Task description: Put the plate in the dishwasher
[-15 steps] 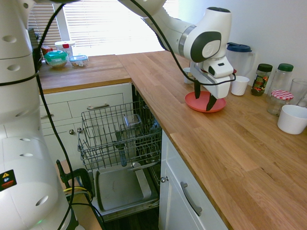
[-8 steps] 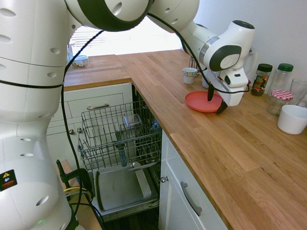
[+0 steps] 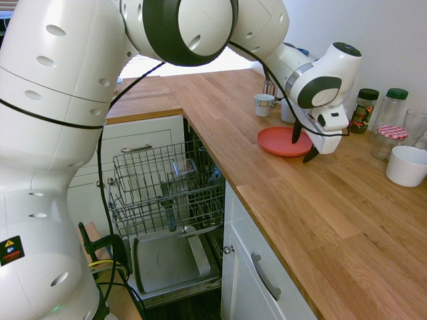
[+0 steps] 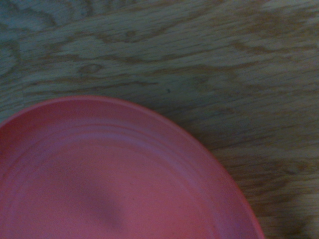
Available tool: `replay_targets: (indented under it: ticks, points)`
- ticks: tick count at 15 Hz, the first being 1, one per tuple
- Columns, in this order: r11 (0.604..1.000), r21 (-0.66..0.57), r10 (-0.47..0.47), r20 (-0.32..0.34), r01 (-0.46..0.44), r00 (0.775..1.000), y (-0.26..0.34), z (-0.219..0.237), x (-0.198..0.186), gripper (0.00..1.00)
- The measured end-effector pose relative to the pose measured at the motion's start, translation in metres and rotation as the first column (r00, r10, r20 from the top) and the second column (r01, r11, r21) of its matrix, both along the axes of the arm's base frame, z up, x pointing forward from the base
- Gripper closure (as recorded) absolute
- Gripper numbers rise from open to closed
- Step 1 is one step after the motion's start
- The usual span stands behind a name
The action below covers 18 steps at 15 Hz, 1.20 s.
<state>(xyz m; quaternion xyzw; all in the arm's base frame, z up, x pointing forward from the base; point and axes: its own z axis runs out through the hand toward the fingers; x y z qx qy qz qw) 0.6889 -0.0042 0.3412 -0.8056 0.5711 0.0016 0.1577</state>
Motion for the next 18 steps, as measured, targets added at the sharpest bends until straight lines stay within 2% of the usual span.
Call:
replay_targets:
  ticks: [18]
  points:
    - [0.998,0.045,0.046,0.003,-0.046,0.999,-0.003,-0.012,0.002,1.0]
